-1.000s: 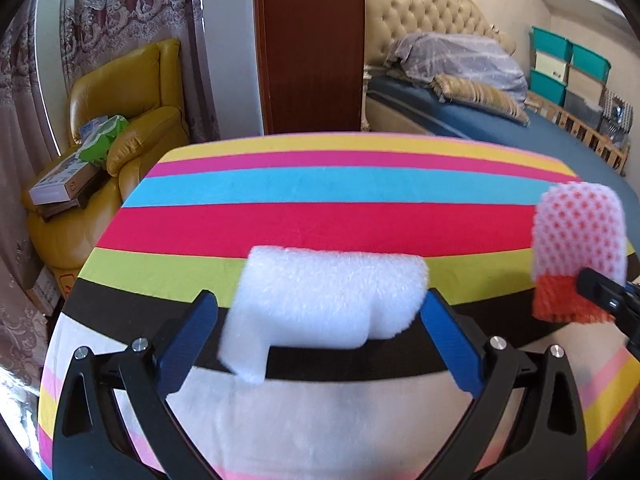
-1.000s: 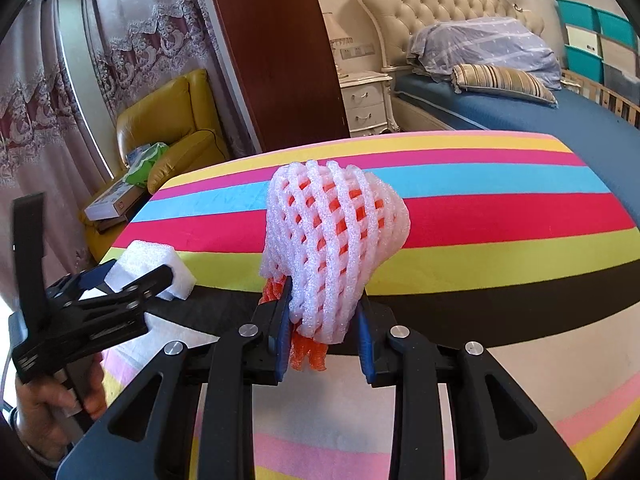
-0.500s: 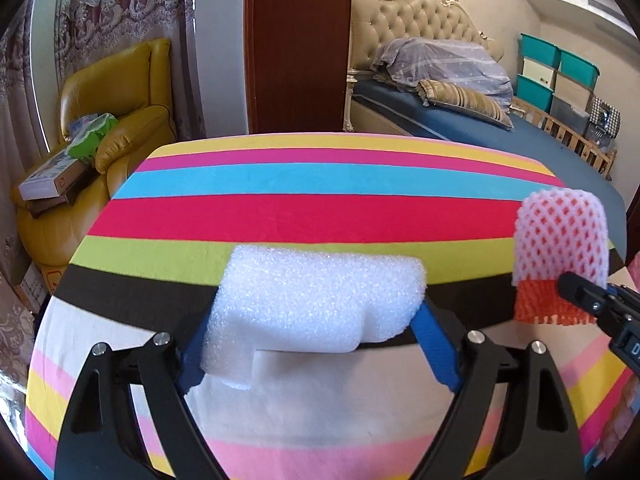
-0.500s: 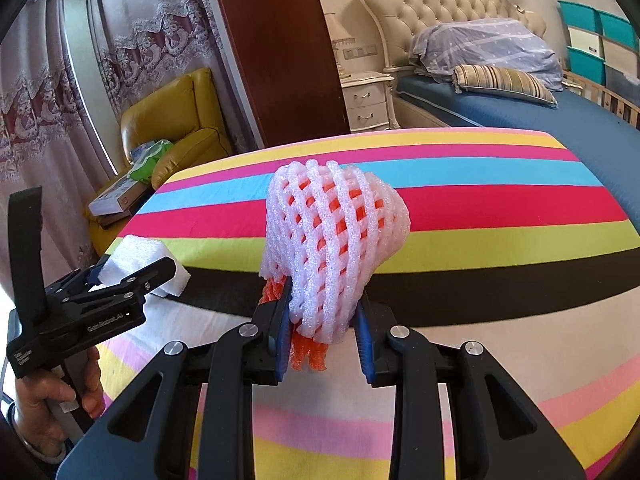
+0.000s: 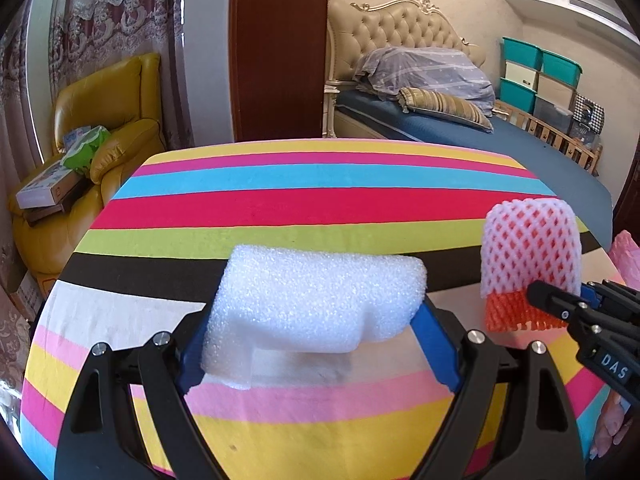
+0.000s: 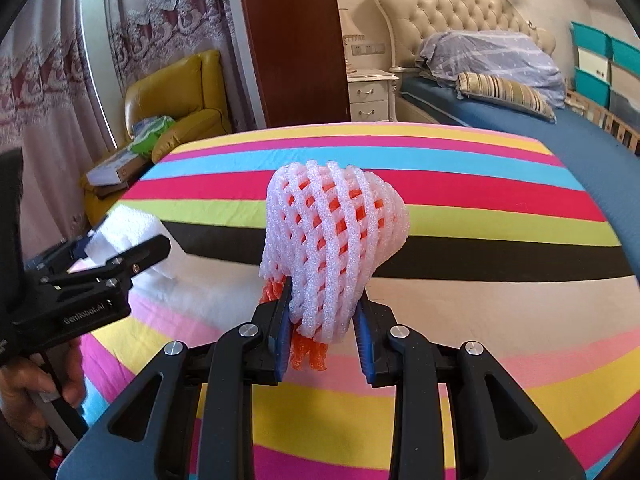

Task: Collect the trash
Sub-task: 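Drop the fruit net from the right tool while the left tool drops the foam sheet into the bin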

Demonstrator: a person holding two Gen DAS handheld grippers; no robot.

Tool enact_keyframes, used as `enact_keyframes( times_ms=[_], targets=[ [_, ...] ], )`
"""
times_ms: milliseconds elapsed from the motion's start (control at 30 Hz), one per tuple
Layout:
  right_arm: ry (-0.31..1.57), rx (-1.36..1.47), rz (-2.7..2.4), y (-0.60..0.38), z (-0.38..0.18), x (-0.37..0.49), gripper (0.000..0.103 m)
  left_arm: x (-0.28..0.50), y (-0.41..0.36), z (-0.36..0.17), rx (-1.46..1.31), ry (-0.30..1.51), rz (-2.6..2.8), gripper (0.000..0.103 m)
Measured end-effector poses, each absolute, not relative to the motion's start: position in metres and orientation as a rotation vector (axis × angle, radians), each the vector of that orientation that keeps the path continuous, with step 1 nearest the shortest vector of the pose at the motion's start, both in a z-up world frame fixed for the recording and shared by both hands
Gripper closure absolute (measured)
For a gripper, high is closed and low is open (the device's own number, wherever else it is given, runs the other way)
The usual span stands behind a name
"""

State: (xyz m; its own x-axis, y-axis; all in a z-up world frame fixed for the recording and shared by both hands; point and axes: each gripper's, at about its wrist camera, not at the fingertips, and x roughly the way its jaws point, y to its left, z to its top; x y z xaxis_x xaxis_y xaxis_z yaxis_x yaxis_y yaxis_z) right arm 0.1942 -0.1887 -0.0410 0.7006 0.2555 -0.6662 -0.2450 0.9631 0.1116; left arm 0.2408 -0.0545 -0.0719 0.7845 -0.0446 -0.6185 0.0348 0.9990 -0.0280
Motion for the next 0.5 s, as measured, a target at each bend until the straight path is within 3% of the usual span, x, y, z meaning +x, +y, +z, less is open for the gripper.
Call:
enact_keyframes(
  times_ms=[500],
  targets=[
    [0.718,-0.052,0.166,-0.230,-0.040,0.155,0.075,0.210,-0.104,-0.058,0.036,0.623,-0.118,0.019]
  ],
)
